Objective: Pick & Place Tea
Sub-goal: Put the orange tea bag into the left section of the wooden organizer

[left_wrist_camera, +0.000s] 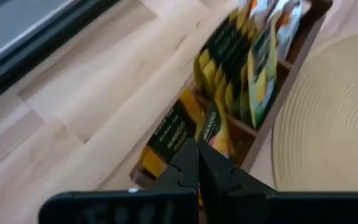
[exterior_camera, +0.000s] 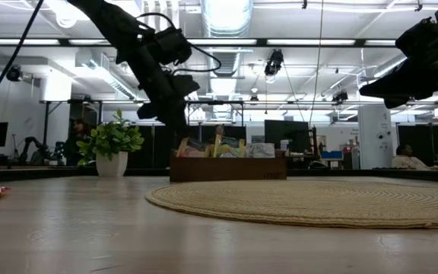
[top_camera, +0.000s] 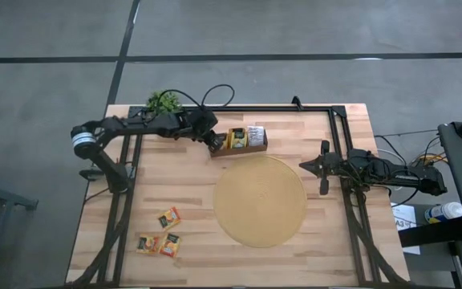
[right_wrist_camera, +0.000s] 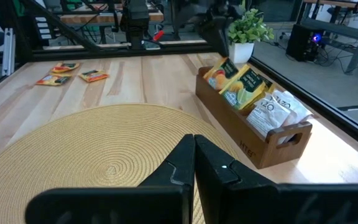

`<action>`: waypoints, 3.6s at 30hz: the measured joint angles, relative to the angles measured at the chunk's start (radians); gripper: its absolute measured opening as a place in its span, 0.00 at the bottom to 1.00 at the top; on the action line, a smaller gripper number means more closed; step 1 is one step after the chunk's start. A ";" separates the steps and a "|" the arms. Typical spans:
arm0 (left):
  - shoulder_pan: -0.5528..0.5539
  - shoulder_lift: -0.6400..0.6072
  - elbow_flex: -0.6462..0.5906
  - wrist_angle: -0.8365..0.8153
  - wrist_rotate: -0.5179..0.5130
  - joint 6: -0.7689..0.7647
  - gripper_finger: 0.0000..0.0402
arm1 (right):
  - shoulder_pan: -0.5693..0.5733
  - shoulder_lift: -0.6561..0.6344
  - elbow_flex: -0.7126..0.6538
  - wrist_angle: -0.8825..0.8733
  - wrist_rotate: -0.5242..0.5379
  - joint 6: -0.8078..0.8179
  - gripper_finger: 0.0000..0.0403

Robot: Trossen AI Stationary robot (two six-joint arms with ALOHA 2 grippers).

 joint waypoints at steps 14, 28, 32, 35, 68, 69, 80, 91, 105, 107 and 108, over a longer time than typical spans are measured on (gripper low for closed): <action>-0.001 -0.002 -0.101 0.008 0.055 -0.037 0.00 | 0.000 0.000 0.000 0.000 0.000 0.000 0.02; -0.002 -0.009 0.036 -0.043 0.078 0.028 0.18 | 0.000 0.000 0.000 0.000 0.000 0.000 0.02; -0.002 -0.018 0.062 -0.118 0.088 0.061 0.24 | 0.000 0.000 0.000 0.000 0.000 0.000 0.02; -0.002 -0.039 0.070 -0.169 0.124 0.066 0.30 | 0.000 0.000 0.000 0.000 0.000 0.000 0.02; -0.372 -0.338 0.053 -0.764 0.118 -0.884 0.55 | 0.000 0.000 0.000 0.000 0.000 0.000 0.02; -0.394 -0.342 0.047 -0.772 0.109 -0.919 0.55 | 0.000 0.000 0.000 0.000 0.000 0.000 0.02; -0.680 -0.367 -0.040 -0.749 0.110 -1.232 0.55 | 0.000 0.000 0.000 0.000 0.000 0.000 0.02; -0.900 -0.353 -0.057 -0.645 0.121 -1.028 0.55 | 0.000 0.000 0.000 0.000 0.000 0.000 0.02; -0.901 -0.278 -0.167 -0.499 0.334 -0.351 0.55 | 0.000 0.000 0.000 0.000 0.000 0.000 0.02; -0.901 -0.277 -0.208 -0.459 0.353 -0.317 0.55 | 0.000 0.000 0.000 0.000 0.000 0.000 0.02; -0.900 -0.277 -0.230 -0.432 0.370 -0.305 0.55 | 0.000 0.000 0.000 0.000 0.000 0.000 0.02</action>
